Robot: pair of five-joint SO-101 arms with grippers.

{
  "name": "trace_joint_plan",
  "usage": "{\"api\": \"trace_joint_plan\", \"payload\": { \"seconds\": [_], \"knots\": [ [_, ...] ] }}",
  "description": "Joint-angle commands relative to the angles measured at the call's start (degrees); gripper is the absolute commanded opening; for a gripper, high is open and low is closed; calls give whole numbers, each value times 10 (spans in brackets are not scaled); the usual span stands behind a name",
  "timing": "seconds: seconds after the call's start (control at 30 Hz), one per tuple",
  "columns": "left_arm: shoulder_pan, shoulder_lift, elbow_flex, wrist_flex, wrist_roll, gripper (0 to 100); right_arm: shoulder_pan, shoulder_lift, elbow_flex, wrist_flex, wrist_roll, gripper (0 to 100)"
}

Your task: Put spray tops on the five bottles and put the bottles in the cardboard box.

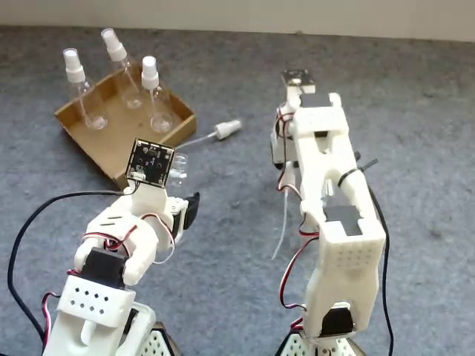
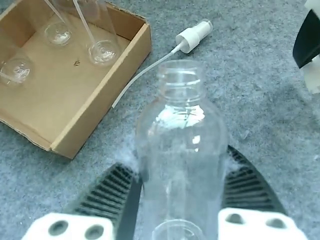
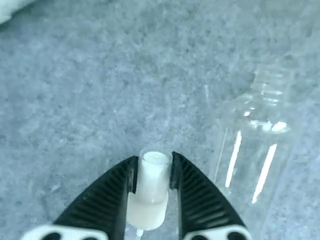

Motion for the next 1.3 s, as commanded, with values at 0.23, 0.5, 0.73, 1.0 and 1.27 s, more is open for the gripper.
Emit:
{"api": "trace_joint_plan", "payload": {
  "seconds": [0.23, 0.5, 0.73, 1.0, 1.27],
  "knots": [
    [57, -11, 15, -16, 4, 84, -3, -15, -341, 195, 15, 5],
    [69, -149, 81, -40, 4, 84, -22, -120, -369, 194, 15, 5],
    [68, -320, 141, -39, 4, 84, -85, -247, -297, 192, 13, 5],
    [74, -345, 162, -41, 4, 84, -123, -341, -291, 189, 12, 5],
    [174, -345, 167, -38, 4, 84, -170, -425, -292, 189, 11, 5]
  ]
}}
